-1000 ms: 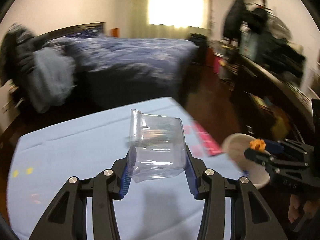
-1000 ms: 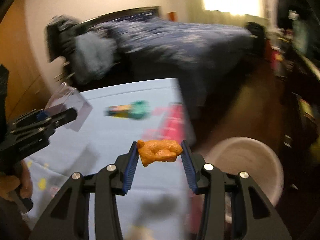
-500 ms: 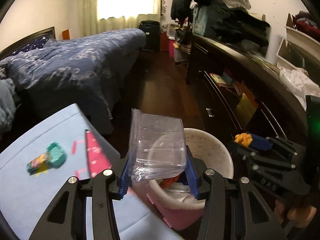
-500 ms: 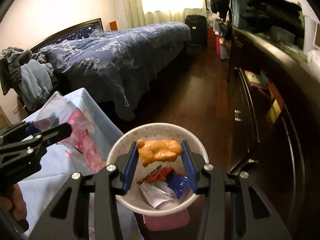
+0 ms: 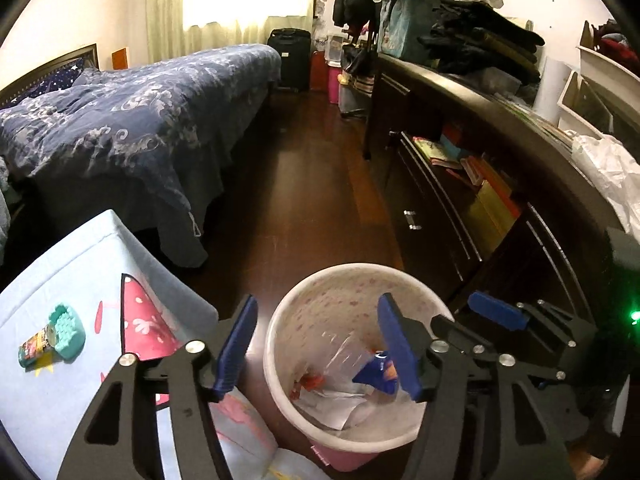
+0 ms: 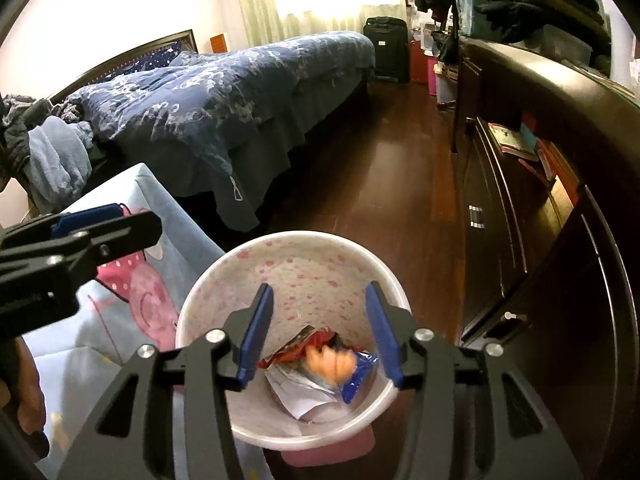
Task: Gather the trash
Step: 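Carry the cup and orange toy over the wastebasket and open both tools, then grasp the candy tube with the left tool while the right tool grasps the teal soap dish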
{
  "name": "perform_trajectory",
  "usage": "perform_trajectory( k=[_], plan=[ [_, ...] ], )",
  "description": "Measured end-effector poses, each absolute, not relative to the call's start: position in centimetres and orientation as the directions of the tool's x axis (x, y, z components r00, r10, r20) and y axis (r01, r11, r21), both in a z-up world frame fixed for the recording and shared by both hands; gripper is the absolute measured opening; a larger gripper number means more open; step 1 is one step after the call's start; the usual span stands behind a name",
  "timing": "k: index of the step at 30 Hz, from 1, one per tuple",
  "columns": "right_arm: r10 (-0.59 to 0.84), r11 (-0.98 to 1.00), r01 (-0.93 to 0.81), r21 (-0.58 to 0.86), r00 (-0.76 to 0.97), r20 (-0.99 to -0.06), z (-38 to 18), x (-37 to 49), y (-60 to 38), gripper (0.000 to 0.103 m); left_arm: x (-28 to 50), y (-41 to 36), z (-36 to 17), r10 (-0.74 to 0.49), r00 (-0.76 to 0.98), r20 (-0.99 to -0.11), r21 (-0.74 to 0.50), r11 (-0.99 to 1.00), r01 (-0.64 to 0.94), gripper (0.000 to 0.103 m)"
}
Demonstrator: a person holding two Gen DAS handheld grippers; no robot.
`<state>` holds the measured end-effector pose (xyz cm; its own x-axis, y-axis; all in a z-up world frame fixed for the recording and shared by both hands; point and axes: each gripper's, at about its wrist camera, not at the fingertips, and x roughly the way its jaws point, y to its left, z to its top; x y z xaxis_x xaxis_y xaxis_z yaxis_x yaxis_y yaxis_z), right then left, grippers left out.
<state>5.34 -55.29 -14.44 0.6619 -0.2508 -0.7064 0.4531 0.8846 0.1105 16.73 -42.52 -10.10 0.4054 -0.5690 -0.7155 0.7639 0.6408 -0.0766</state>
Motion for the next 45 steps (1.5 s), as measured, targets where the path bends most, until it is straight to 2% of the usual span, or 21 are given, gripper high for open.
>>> perform_trajectory(
  k=[6,8,9,12,16,22,29,32,34,39,40,41,42,43,45],
  plan=[
    [-0.232,0.891,0.434,0.130,0.684,-0.691,-13.2,4.5,-54.0,0.054,16.0,-39.0,-8.1,-0.563,0.479,-0.674,-0.050,0.681,0.731,0.075],
    [-0.209,0.905,0.401,0.141,0.710,-0.673,-12.1,4.1,-52.5,0.061,15.8,-36.9,-7.4,-0.536,0.535,-0.652,-0.013,0.714,0.700,0.081],
    [-0.199,0.916,0.377,0.139,0.725,-0.659,-11.4,4.0,-51.4,0.062,15.8,-35.8,-7.2,-0.512,0.571,-0.641,0.015,0.736,0.677,0.085],
    [-0.163,0.944,0.305,0.125,0.762,-0.627,-9.5,4.0,-48.3,0.064,16.4,-31.6,-6.8,-0.372,0.711,-0.597,0.156,0.815,0.558,0.086],
    [-0.092,0.966,0.218,0.136,0.787,-0.610,-7.9,4.9,-44.8,0.067,19.3,-27.6,-7.4,-0.212,0.779,-0.590,0.227,0.882,0.412,0.091],
    [-0.029,0.984,0.131,0.119,0.784,-0.620,-7.4,7.0,-40.9,0.067,25.9,-25.0,-10.2,-0.154,0.706,-0.691,0.100,0.947,0.304,0.091],
    [-0.015,0.989,0.106,0.107,0.775,-0.632,-7.5,7.8,-40.1,0.067,28.3,-25.6,-12.7,-0.178,0.629,-0.757,0.027,0.953,0.302,0.088],
    [-0.005,0.987,0.106,0.121,0.772,-0.636,-7.5,8.1,-40.3,0.067,29.0,-25.5,-12.8,-0.187,0.627,-0.756,0.008,0.955,0.295,0.086],
    [0.005,0.987,0.100,0.130,0.772,-0.636,-7.4,8.3,-40.3,0.067,29.3,-25.6,-12.9,-0.184,0.619,-0.764,0.012,0.955,0.298,0.077],
    [0.016,0.989,0.080,0.123,0.774,-0.633,-7.1,9.1,-39.5,0.067,29.2,-24.9,-12.8,-0.187,0.617,-0.764,0.000,0.957,0.291,0.076],
    [0.017,0.990,0.075,0.118,0.774,-0.633,-7.1,9.4,-39.3,0.067,29.1,-24.6,-12.6,-0.200,0.623,-0.756,-0.010,0.956,0.294,0.061],
    [0.019,0.992,0.064,0.108,0.772,-0.635,-7.0,9.8,-38.9,0.067,28.7,-24.5,-12.1,-0.198,0.639,-0.743,0.005,0.954,0.301,0.052],
    [0.024,0.994,0.052,0.100,0.770,-0.638,-7.0,10.4,-38.5,0.067,28.5,-24.3,-11.8,-0.178,0.647,-0.741,0.031,0.954,0.298,0.039],
    [0.033,0.995,0.034,0.090,0.762,-0.647,-7.1,11.2,-37.7,0.067,28.4,-24.1,-11.6,-0.176,0.649,-0.740,0.035,0.954,0.299,0.033],
    [0.046,0.996,0.012,0.085,0.755,-0.655,-7.3,12.4,-36.9,0.067,28.1,-23.0,-11.4,-0.188,0.637,-0.747,0.016,0.954,0.300,0.032]
  ],
)
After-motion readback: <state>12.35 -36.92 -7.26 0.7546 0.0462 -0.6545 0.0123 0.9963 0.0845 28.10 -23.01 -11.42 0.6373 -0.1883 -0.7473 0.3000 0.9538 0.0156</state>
